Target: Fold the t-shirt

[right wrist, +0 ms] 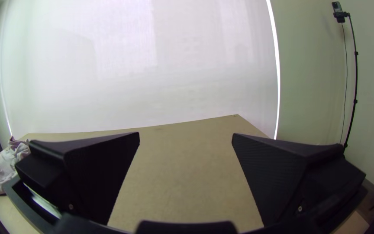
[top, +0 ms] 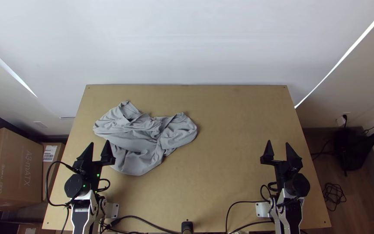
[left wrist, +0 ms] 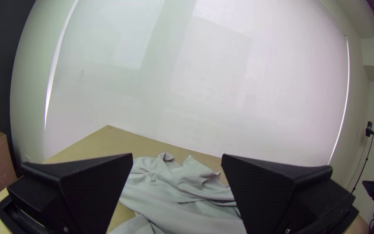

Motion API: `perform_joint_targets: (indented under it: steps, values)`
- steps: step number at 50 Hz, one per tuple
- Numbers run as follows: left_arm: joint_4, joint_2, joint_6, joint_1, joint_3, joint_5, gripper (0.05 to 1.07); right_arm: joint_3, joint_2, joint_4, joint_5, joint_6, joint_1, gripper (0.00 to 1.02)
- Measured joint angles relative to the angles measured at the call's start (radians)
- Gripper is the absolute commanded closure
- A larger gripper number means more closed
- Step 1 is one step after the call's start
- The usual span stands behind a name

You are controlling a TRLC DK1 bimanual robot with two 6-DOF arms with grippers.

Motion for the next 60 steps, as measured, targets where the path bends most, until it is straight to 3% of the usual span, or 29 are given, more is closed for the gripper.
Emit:
perform_joint_targets:
  steps: [39,51,60]
  values:
    - [0.0,0.009,0.0,-0.028,0.0,0.0,0.09,0.0,0.0,0.0,0.0,0.0,0.041,0.04]
    - [-0.005,0.0,0.028,0.02,0.002,0.0,0.09,0.031,0.0,-0.007,0.0,0.002,0.049,0.04]
    - [-0.043,0.007,0.071,0.049,0.031,0.0,0.09,0.103,0.007,0.097,-0.004,0.005,0.106,0.03]
